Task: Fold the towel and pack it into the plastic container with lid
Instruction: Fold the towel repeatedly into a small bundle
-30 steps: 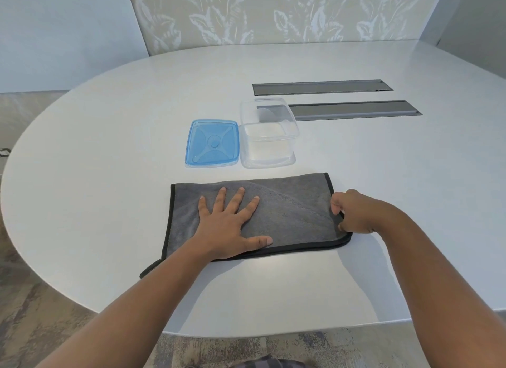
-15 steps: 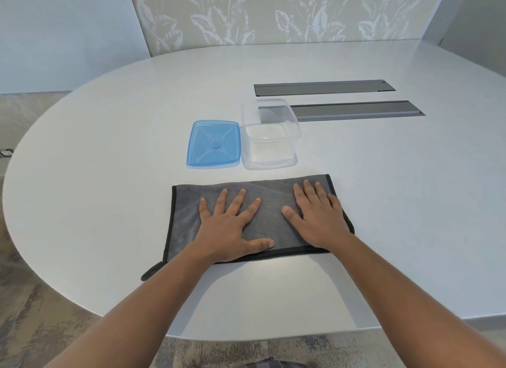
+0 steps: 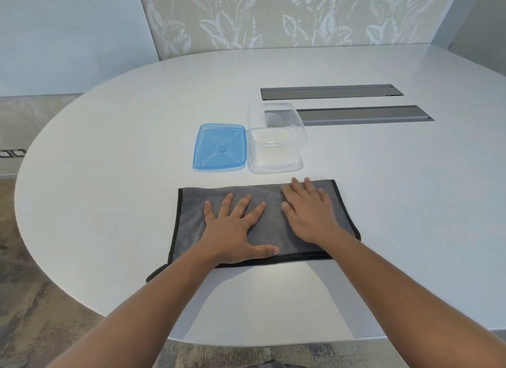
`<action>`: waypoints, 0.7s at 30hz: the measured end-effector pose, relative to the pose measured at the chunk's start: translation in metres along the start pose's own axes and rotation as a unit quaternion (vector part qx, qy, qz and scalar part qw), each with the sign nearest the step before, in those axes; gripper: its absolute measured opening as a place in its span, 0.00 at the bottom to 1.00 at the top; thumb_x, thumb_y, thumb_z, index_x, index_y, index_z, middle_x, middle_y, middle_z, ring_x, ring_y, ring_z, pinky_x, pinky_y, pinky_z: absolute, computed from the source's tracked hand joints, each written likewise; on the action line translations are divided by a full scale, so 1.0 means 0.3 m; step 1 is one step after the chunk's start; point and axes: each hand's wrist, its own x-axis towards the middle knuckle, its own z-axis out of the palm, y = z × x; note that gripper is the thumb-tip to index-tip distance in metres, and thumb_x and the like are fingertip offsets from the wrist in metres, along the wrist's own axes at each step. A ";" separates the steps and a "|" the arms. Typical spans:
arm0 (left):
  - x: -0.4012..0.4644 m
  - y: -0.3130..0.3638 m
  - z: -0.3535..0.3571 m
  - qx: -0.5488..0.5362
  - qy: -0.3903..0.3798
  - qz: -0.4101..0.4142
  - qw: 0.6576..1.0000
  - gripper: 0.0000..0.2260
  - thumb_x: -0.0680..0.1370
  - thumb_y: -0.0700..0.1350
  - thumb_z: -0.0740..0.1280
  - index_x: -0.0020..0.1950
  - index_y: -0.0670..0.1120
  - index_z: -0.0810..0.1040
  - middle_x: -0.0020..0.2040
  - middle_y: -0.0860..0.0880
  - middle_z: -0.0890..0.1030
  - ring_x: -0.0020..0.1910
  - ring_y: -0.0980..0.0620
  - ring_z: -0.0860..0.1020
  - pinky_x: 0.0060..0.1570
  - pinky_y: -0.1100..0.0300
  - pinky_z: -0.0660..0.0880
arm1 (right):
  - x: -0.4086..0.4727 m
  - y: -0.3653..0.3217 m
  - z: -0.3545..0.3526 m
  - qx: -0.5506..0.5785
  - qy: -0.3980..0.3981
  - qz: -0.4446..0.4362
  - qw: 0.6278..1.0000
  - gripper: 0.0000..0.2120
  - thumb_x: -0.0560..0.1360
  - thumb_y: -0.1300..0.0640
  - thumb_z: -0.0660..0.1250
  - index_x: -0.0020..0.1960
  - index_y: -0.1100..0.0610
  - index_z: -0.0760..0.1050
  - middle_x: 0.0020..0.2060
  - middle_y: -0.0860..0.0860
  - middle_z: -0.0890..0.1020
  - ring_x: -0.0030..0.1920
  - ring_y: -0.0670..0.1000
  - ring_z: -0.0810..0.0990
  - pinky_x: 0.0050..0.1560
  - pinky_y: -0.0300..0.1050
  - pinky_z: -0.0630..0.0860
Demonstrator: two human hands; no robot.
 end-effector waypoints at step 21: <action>0.124 0.032 0.029 0.025 0.091 0.051 0.994 0.36 0.79 0.70 0.38 0.84 0.57 0.49 0.85 0.52 0.52 0.83 0.45 0.46 0.77 0.34 0.40 | -0.015 -0.016 0.036 0.024 -0.009 -0.015 1.000 0.30 0.84 0.41 0.46 0.84 0.49 0.51 0.84 0.46 0.53 0.83 0.50 0.47 0.80 0.59 0.43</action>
